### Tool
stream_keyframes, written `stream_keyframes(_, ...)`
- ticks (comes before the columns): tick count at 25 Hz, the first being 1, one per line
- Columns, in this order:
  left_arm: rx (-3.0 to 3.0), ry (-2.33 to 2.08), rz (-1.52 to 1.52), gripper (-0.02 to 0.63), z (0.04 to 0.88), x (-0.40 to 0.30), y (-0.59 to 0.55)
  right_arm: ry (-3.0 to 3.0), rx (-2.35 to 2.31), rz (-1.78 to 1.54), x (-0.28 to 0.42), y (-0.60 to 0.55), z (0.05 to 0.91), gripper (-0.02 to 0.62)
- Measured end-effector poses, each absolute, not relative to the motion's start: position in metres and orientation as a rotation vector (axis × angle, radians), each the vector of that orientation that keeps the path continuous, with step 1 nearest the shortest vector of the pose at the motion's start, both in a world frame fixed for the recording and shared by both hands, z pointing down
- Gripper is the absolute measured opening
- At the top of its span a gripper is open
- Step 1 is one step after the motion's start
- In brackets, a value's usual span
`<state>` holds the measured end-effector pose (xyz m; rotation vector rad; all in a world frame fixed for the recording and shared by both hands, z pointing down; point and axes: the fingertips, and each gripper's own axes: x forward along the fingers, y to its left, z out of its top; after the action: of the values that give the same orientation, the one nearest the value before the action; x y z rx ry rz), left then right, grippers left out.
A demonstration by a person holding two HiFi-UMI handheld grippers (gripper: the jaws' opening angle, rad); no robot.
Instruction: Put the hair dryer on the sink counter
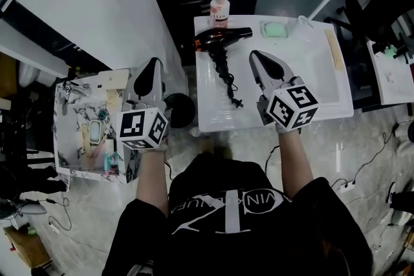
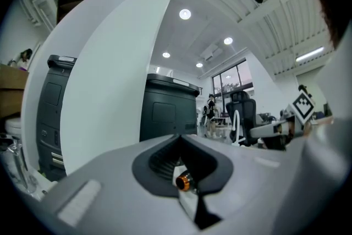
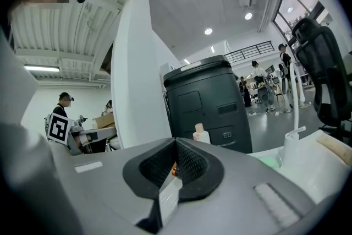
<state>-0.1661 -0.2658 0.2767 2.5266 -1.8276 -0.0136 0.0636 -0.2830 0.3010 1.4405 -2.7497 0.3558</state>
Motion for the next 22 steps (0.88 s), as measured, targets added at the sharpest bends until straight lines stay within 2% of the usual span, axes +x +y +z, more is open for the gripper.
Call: stream_keyframes(22,2.552,-1.807,-0.044,0.000,0.267,-0.165,-0.276,-2.743,1.481,0.313,0.068,-0.288,0.292,0.003)
